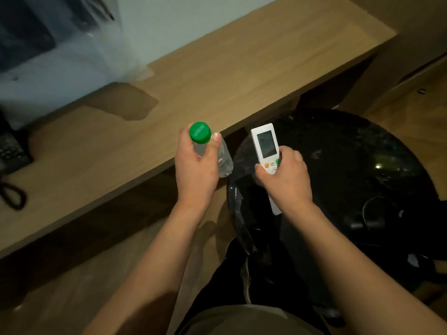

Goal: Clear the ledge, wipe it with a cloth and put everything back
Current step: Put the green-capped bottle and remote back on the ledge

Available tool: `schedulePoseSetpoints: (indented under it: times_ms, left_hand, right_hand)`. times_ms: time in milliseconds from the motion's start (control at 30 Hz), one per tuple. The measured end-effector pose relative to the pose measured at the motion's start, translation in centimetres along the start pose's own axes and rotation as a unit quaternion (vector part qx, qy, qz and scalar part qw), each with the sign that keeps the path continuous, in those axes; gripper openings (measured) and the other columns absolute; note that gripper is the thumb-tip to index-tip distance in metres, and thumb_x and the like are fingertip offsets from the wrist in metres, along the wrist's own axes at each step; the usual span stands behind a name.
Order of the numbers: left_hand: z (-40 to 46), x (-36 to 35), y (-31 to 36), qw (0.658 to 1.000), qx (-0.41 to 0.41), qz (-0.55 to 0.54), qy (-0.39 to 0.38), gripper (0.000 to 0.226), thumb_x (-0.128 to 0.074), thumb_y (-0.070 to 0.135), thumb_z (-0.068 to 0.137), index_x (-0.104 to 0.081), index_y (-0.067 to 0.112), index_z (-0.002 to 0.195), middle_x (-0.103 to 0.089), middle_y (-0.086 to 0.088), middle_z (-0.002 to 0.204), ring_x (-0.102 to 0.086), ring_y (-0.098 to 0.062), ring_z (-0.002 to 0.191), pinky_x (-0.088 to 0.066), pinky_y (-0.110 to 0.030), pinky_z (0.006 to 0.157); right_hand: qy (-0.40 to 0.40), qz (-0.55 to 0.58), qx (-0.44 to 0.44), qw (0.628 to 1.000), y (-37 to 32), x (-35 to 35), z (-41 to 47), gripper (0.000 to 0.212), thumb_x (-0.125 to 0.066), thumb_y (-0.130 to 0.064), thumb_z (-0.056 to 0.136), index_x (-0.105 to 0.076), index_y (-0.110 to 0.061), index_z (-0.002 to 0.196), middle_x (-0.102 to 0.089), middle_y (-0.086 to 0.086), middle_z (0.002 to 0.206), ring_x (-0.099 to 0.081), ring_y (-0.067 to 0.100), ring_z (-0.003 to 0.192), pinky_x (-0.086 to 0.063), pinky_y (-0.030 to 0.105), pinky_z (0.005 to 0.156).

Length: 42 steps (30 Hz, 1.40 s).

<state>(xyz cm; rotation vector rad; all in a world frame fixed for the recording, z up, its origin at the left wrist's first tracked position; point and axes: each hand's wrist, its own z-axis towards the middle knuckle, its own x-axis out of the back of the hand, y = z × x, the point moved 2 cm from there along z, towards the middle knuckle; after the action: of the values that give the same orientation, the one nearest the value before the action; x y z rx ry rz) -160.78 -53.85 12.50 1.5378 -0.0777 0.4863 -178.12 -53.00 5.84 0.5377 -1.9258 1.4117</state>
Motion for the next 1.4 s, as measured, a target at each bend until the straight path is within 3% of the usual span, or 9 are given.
schedulePoseSetpoints:
  times_ms: [133,300,500,733,867,1033,1167,1267,1400]
  left_hand:
    - [-2.6,5.5,-1.8,0.996,0.038,0.010,0.083,0.019,-0.064,0.029,0.099,-0.051,0.035,0.110,-0.059,0.019,0.099,-0.056,0.016,0.091,-0.047,-0.013,0.081]
    - [-5.5,13.2,-3.8,0.976,0.081,0.024,0.202,0.027,-0.064,0.028,0.098,-0.056,0.023,0.123,-0.057,0.022,0.101,-0.052,0.025,0.093,-0.040,0.003,0.076]
    - [-11.1,24.3,-6.0,0.929,0.109,0.032,0.351,0.021,-0.065,0.023,0.098,-0.056,0.017,0.116,-0.058,0.017,0.096,-0.056,0.019,0.088,-0.041,-0.001,0.075]
    - [-21.8,37.7,-8.8,0.849,0.158,0.009,0.504,0.022,-0.064,0.027,0.098,-0.057,0.025,0.119,-0.061,0.021,0.098,-0.059,0.011,0.092,-0.044,-0.004,0.072]
    - [-28.9,44.1,-9.7,0.790,0.172,0.038,0.588,0.021,-0.064,0.030,0.098,-0.057,0.024,0.116,-0.061,0.016,0.096,-0.060,0.004,0.088,-0.045,-0.013,0.073]
    - [-36.6,48.9,-10.5,0.718,0.193,0.052,0.667,0.021,-0.065,0.029,0.098,-0.057,0.020,0.115,-0.061,0.013,0.092,-0.059,0.006,0.084,-0.043,-0.004,0.066]
    - [-41.3,52.0,-11.9,0.663,0.225,0.060,0.711,0.027,-0.064,0.030,0.098,-0.056,0.017,0.120,-0.060,0.011,0.096,-0.058,0.006,0.086,-0.043,-0.001,0.070]
    - [-43.8,54.6,-13.4,0.631,0.250,0.069,0.731,0.027,-0.064,0.032,0.098,-0.055,0.019,0.120,-0.059,0.013,0.097,-0.058,0.005,0.090,-0.044,-0.006,0.071]
    - [-45.7,59.5,-15.6,0.605,0.264,0.075,0.747,0.026,-0.063,0.033,0.098,-0.055,0.021,0.119,-0.058,0.014,0.097,-0.057,0.004,0.092,-0.041,-0.008,0.074]
  right_hand:
    - [-0.050,-0.004,0.068,0.996,-3.6,-3.2,-2.0,0.056,-0.072,-0.042,0.084,-0.047,-0.018,0.127,-0.050,0.003,0.122,-0.051,0.022,0.115,-0.055,0.041,0.088]
    - [-0.115,-0.015,0.149,0.982,-8.8,-8.2,-5.8,0.057,-0.074,-0.044,0.083,-0.046,-0.022,0.128,-0.051,0.001,0.123,-0.052,0.020,0.117,-0.057,0.039,0.087]
    - [-0.211,-0.039,0.260,0.941,-16.9,-15.4,-12.8,0.058,-0.074,-0.043,0.083,-0.048,-0.020,0.130,-0.052,0.000,0.123,-0.052,0.019,0.116,-0.053,0.038,0.092]
    - [-0.318,-0.052,0.392,0.862,-25.9,-23.5,-27.2,0.061,-0.074,-0.041,0.085,-0.047,-0.019,0.135,-0.051,0.000,0.129,-0.050,0.017,0.121,-0.045,0.030,0.093]
    - [-0.371,-0.055,0.461,0.804,-29.4,-27.1,-36.0,0.065,-0.072,-0.042,0.086,-0.043,-0.020,0.139,-0.049,0.000,0.138,-0.047,0.017,0.128,-0.046,0.035,0.100]
    - [-0.421,-0.053,0.534,0.731,-31.6,-30.4,-45.1,0.063,-0.068,-0.045,0.086,-0.044,-0.020,0.138,-0.050,0.001,0.133,-0.052,0.018,0.120,-0.048,0.036,0.095]
    - [-0.453,-0.056,0.574,0.680,-32.6,-33.2,-51.5,0.065,-0.068,-0.048,0.086,-0.042,-0.023,0.140,-0.050,-0.002,0.132,-0.054,0.016,0.115,-0.050,0.030,0.087]
    - [-0.474,-0.058,0.595,0.646,-33.5,-35.6,-55.0,0.062,-0.069,-0.047,0.087,-0.043,-0.023,0.138,-0.050,-0.003,0.130,-0.055,0.014,0.113,-0.048,0.025,0.079]
    - [-0.487,-0.063,0.615,0.616,-36.4,-40.1,-59.6,0.063,-0.068,-0.051,0.085,-0.042,-0.025,0.137,-0.050,-0.005,0.130,-0.056,0.014,0.111,-0.057,0.035,0.084]
